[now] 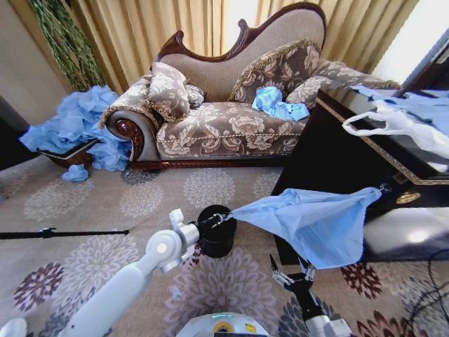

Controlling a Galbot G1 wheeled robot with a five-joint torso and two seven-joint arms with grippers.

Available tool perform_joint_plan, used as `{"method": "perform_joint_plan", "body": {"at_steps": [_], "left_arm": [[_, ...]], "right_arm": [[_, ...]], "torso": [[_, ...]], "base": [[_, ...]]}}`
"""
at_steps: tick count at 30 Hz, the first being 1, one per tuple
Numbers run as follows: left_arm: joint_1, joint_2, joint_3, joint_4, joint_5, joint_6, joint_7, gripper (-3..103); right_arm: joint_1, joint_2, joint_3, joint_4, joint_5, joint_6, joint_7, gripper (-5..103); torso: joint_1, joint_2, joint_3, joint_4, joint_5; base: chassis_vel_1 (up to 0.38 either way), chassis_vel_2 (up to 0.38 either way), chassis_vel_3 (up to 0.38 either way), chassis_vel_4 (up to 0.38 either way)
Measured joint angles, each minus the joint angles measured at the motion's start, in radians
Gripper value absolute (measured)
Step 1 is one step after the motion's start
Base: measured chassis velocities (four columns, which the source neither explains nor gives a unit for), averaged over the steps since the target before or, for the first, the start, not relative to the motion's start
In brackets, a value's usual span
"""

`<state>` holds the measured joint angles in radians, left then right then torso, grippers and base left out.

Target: Place a garbage bag over the trash bin.

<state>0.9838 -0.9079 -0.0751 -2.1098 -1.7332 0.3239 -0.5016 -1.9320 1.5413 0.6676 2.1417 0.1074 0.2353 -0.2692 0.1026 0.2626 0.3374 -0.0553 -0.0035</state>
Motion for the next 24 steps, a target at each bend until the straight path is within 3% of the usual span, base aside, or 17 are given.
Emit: {"method": "perform_joint_plan", "body": {"at_steps": [16,24], "left_arm": [[0.032,0.051,-0.088,0.011,-0.016,-0.022,0.014,0],[-0.033,0.114,-0.181,-0.051,-0.119,-0.026,-0.012,0]], "right_arm": [[0.004,-0.005,0.005,0.008,0.006,-0.006,0.006,100],[0.022,-0.016,-0.014,0.0,0.01,-0.011,0.014,100]], "torso": [[0.0,0.0,0.0,0.0001,0.0],[0.0,0.0,0.0,-0.0003,0.0002]], "base": [[0.0,0.0,0.0,0.0],[0.0,0.0,0.0,0.0]]}}
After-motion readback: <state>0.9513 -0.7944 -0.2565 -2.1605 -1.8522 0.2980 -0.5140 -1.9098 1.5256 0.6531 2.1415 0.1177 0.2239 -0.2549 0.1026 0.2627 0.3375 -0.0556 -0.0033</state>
